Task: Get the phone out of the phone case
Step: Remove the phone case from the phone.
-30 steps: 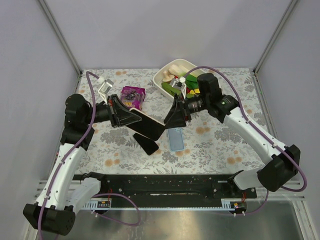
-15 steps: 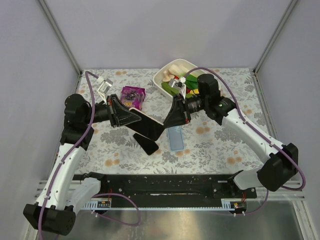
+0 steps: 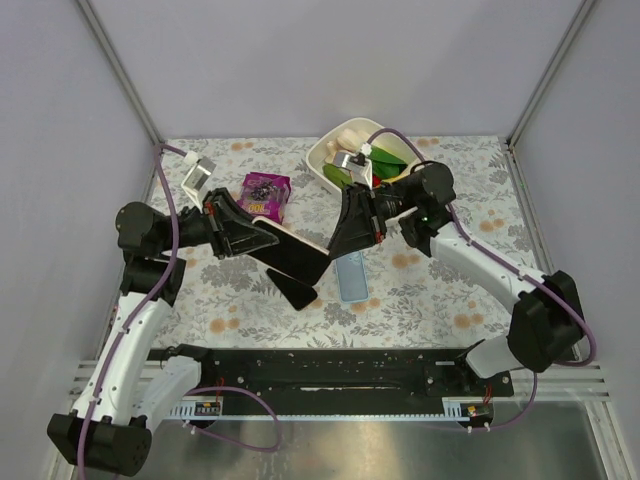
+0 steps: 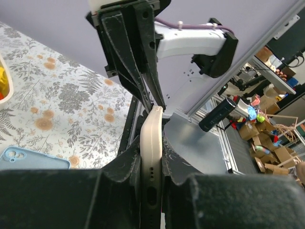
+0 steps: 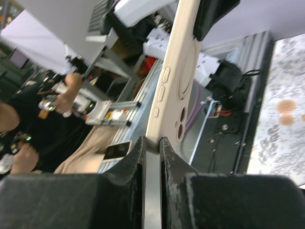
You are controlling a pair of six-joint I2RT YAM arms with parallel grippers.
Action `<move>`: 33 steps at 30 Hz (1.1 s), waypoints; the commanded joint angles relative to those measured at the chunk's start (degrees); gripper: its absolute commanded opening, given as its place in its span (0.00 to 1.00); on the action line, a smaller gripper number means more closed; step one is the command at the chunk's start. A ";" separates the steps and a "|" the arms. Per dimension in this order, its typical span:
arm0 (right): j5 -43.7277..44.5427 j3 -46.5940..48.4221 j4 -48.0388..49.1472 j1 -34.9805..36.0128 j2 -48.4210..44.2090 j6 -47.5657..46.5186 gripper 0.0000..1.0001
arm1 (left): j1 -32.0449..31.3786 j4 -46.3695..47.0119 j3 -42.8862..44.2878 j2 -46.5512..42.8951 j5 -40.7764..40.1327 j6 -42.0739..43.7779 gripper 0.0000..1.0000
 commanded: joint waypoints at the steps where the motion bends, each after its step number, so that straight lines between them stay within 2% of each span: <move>1: -1.48 4.68 40.63 4.23 2.25 31.26 0.00 | 0.60 11.45 -3.29 1.46 -1.37 -2.51 0.00; 6: -1.92 5.21 40.19 6.78 2.42 30.64 0.00 | 0.69 6.18 -2.77 1.02 -1.55 1.53 0.00; 14: -2.45 6.44 40.71 9.51 4.70 31.25 0.00 | 0.69 8.63 -3.21 0.49 -1.11 -0.40 0.00; 17: -2.98 7.40 35.91 8.37 5.49 29.77 0.01 | 0.69 7.76 -2.42 0.32 -0.76 -0.05 0.00; 19: -1.40 7.06 33.00 5.57 5.76 28.45 0.18 | 0.69 2.52 -0.76 0.14 -0.67 3.62 0.00; 20: -1.31 7.06 30.54 4.25 5.59 26.61 0.38 | 0.77 -2.48 0.47 0.14 -1.02 7.99 0.00; 21: -0.87 7.06 28.43 2.93 5.24 25.12 0.48 | 0.69 -8.62 2.23 0.14 -1.54 12.13 0.00; 23: -0.60 6.36 23.08 1.25 3.84 19.86 0.55 | 0.69 -19.00 6.26 0.58 -3.38 20.30 0.00; 25: 0.18 5.56 11.16 0.72 1.55 10.74 0.61 | 0.34 -31.65 10.92 1.28 -5.92 31.01 0.00; 26: 1.23 5.21 3.96 0.63 0.15 4.60 0.62 | 0.25 -35.10 12.60 1.37 -6.55 34.63 0.00; 27: 2.63 5.56 -7.42 0.54 -1.17 -5.04 0.65 | 0.07 -35.92 13.75 1.37 -7.25 35.71 0.00; 28: 4.82 7.39 -24.50 0.54 -2.66 -19.14 0.68 | -0.19 -38.02 14.97 1.55 -7.52 37.11 0.00; 30: 16.73 17.19 -66.91 2.03 -3.47 -54.60 0.73 | -0.54 -41.45 17.96 2.07 -8.31 39.75 0.00; 31: 21.93 20.38 -75.22 3.17 -3.12 -62.62 0.74 | -0.63 -42.33 19.19 2.25 -8.31 40.55 0.00; 33: 24.17 20.94 -76.01 3.01 -3.55 -63.06 0.74 | -0.90 -44.44 20.87 2.34 -8.32 42.22 0.00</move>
